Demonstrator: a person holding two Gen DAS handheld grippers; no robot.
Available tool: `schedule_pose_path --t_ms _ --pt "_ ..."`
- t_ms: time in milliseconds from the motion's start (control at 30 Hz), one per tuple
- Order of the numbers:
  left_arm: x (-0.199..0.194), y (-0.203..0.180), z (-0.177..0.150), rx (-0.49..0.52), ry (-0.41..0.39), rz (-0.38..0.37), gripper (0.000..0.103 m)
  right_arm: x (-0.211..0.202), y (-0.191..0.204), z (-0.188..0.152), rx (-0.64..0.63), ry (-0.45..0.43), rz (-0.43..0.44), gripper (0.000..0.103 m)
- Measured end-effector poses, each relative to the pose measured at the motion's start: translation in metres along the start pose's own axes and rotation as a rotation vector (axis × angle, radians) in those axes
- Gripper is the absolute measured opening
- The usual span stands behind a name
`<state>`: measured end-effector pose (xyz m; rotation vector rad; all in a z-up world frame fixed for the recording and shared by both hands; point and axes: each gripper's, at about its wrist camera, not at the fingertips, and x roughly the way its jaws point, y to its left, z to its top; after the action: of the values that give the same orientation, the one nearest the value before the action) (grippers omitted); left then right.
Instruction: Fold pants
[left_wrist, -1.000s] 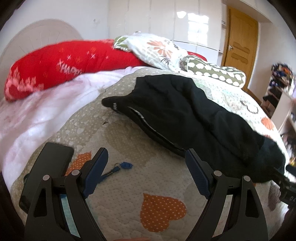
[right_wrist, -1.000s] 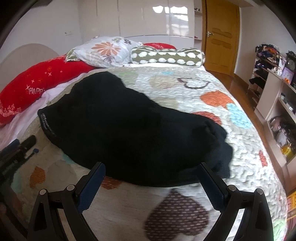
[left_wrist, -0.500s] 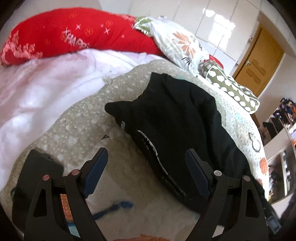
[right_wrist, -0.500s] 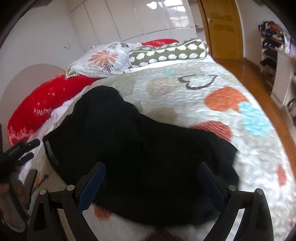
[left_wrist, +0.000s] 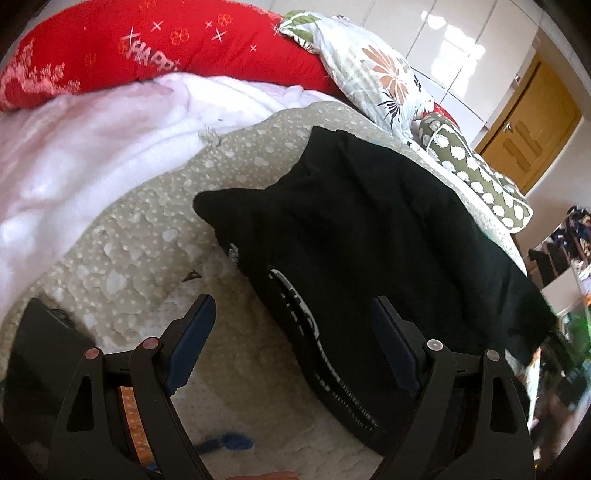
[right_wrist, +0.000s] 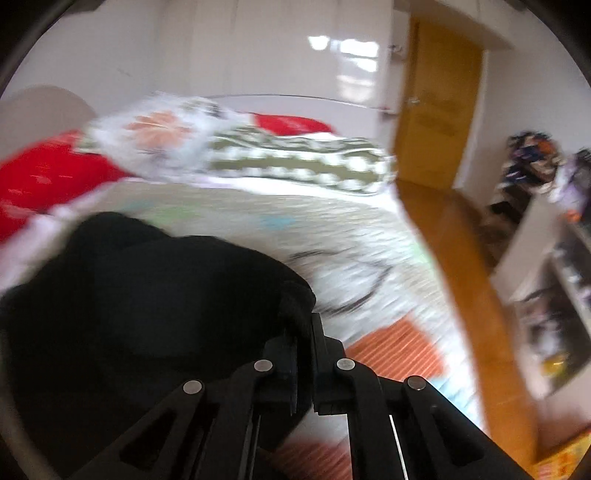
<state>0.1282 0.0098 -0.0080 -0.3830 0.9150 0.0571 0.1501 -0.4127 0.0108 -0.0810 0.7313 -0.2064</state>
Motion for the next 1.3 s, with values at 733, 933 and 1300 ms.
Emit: schedule_pose_path --t_ms 733,933,1300 --pt "0.04 -0.015 0.003 -0.025 0.059 -0.065 0.032 -0.074 -0.04 -0.14 0.292 0.146 0.387 0.025" --pt "0.002 -0.016 -0.005 -0.009 -0.013 -0.09 0.012 -0.083 -0.055 -0.135 0.327 0.088 0.4 0.009" --pt "-0.085 -0.015 -0.105 0.057 0.007 -0.112 0.011 -0.155 -0.122 -0.138 0.317 0.011 0.311 0.008"
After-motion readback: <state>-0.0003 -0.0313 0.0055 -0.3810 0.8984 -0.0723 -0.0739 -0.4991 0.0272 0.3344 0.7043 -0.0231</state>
